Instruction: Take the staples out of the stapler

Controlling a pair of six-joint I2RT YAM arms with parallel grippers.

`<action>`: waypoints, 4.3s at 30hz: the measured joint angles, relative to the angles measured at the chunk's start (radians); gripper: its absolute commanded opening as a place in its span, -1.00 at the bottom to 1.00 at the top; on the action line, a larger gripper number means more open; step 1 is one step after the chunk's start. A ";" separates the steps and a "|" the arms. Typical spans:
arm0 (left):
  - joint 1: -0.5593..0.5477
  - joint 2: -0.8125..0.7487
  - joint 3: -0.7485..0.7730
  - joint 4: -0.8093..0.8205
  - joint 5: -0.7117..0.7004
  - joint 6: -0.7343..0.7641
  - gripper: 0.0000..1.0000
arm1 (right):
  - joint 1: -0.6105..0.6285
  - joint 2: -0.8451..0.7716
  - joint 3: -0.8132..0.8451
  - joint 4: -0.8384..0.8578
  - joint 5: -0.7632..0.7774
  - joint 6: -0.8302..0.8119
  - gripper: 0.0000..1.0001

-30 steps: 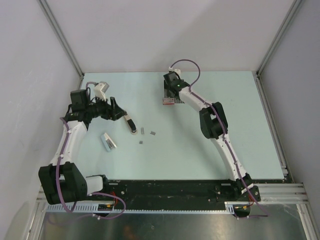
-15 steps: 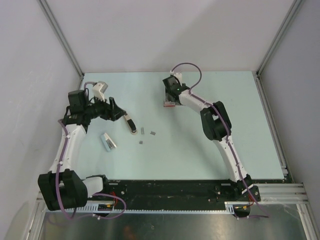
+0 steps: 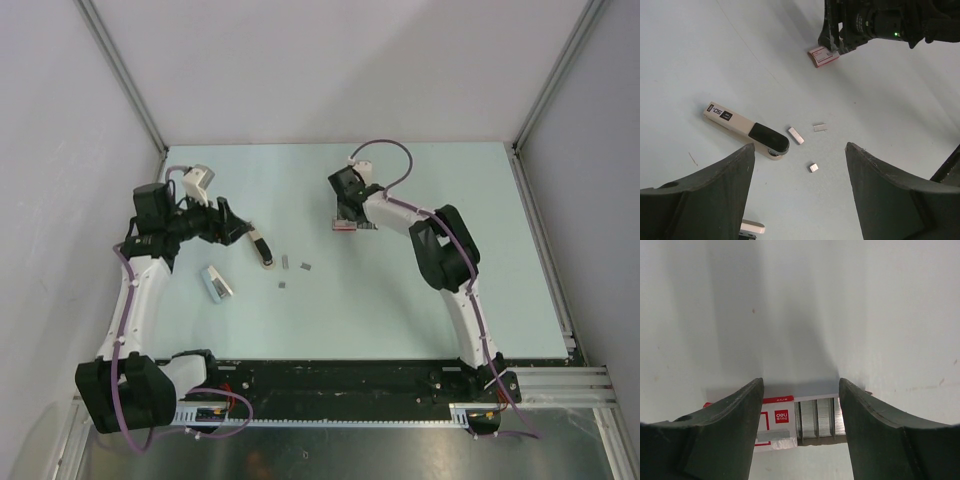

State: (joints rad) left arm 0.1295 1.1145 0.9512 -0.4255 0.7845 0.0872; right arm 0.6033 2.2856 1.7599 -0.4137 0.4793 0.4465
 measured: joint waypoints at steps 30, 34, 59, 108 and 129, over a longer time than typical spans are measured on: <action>0.000 -0.070 -0.039 -0.057 -0.022 0.045 0.57 | 0.259 -0.298 -0.441 -0.071 0.082 0.362 0.35; 0.000 -0.071 -0.040 -0.058 -0.022 0.045 0.57 | 0.283 -0.321 -0.478 -0.067 0.096 0.388 0.35; 0.000 -0.082 -0.040 -0.067 -0.023 0.056 0.56 | 0.362 -0.393 -0.589 -0.018 0.087 0.431 0.34; 0.037 0.031 -0.024 -0.078 -0.112 0.075 0.55 | 0.396 0.020 0.052 -0.026 -0.079 0.098 0.11; 0.040 0.030 -0.025 -0.078 -0.135 0.079 0.55 | 0.395 0.064 0.129 -0.066 -0.085 0.112 -0.23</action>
State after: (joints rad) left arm 0.1692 1.1442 0.9264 -0.5037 0.6491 0.1665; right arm 0.9985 2.3497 1.8893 -0.4793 0.3946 0.5583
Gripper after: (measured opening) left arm 0.777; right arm 0.435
